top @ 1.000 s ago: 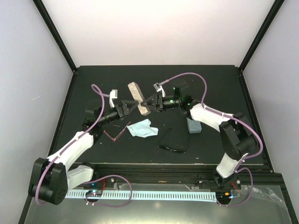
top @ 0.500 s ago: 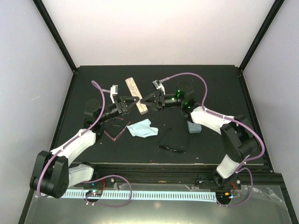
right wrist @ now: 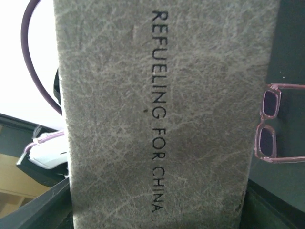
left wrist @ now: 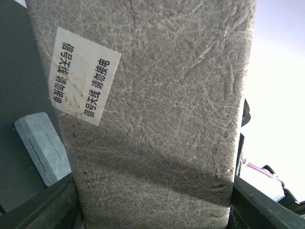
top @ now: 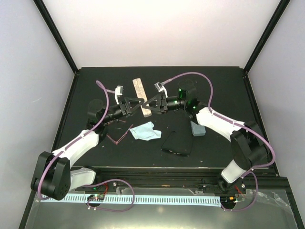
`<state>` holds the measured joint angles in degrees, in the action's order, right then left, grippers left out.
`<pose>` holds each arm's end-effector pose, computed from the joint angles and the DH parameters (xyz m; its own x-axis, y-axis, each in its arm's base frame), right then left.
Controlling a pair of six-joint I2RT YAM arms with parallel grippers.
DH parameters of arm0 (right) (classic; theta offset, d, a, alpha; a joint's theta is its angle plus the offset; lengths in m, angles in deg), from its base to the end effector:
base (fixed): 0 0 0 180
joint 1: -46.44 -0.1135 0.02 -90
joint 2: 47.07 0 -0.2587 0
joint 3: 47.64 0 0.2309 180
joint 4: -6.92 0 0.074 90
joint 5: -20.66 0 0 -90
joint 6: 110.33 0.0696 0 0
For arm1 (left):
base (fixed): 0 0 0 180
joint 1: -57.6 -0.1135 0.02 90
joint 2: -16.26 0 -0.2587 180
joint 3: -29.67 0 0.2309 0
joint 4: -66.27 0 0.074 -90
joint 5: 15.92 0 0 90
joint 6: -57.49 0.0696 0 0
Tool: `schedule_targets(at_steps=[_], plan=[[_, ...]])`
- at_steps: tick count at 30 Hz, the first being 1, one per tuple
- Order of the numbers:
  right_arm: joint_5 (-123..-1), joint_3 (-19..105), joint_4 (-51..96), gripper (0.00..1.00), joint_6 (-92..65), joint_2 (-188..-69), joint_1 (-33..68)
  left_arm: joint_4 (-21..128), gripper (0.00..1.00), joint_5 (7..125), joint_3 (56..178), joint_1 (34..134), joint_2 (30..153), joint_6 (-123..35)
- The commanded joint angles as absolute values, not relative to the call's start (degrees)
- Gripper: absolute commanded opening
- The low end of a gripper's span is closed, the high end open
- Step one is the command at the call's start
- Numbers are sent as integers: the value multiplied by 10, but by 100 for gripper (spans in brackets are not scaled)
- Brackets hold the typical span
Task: Organize the sunglasses
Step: Pick up the sunglasses case from the center of the board, then open the sunglasses case.
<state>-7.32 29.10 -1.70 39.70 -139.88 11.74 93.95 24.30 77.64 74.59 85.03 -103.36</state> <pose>0.2612 0.2557 0.2941 -0.9083 -0.1346 -0.3961 -0.4007 0.0076 0.9162 0.2334 -0.1269 0.2869 -0.8255 -0.3856 -0.4121 0.4079 0.0968 -0.9079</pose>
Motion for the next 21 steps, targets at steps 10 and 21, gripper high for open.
schedule_targets(at_steps=[10,21], plan=[[-96,282,-82,44,417,-1319,114,804,57,268,813,746,822,-922],[-133,237,-230,37,567,-1251,139,717,61,312,789,744,807,-854]])
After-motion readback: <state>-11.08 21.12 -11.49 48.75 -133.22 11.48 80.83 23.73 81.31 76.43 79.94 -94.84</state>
